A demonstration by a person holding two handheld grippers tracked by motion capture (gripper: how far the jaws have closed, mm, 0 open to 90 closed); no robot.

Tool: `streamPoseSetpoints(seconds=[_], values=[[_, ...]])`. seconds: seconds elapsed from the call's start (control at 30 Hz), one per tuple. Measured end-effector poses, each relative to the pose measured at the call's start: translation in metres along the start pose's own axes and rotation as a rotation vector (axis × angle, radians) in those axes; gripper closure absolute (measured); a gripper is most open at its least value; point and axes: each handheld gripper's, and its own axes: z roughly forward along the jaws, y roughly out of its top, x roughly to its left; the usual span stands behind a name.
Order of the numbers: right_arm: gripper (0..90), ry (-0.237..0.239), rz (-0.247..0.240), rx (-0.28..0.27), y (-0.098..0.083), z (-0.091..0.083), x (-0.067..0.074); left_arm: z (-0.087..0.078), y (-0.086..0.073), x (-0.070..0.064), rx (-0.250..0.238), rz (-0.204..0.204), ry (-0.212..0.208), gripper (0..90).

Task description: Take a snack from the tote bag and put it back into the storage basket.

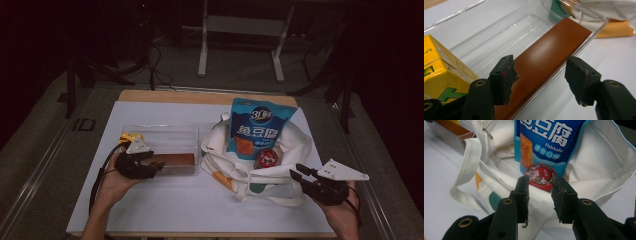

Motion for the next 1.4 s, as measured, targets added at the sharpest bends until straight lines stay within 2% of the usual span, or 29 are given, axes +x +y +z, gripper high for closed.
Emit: streamPoseSetpoints(seconds=[0.2, 0.37, 0.53, 0.6, 0.97, 1.2, 1.33, 1.4], values=[[65.6, 0.0, -0.001, -0.001, 0.005, 0.01, -0.007, 0.0, -0.003, 0.0, -0.007, -0.008, -0.007, 41.3], [65.3, 0.003, -0.008, -0.002, 0.011, 0.016, -0.012, -0.002, -0.004, -0.001, -0.005, -0.005, 0.007, 42.8], [64.6, 0.004, -0.008, 0.0, 0.016, 0.022, -0.016, -0.003, -0.005, -0.003, -0.004, 0.005, 0.005, 43.5], [64.1, 0.005, -0.008, 0.002, 0.017, 0.024, -0.017, -0.003, -0.006, -0.004, -0.016, 0.01, 0.019, 43.9], [61.5, 0.002, -0.008, 0.022, 0.02, 0.04, -0.024, -0.01, -0.012, -0.01, -0.042, 0.034, 0.021, 44.6], [60.2, -0.002, -0.005, 0.019, 0.028, 0.048, -0.032, -0.01, -0.015, -0.011, -0.042, 0.032, 0.007, 44.1], [59.1, -0.005, 0.005, 0.025, 0.032, 0.055, -0.036, -0.01, -0.015, -0.012, -0.077, 0.015, -0.009, 44.0], [58.4, -0.003, 0.01, 0.026, 0.033, 0.058, -0.038, -0.01, -0.016, -0.013, -0.077, 0.017, -0.01, 44.0]])
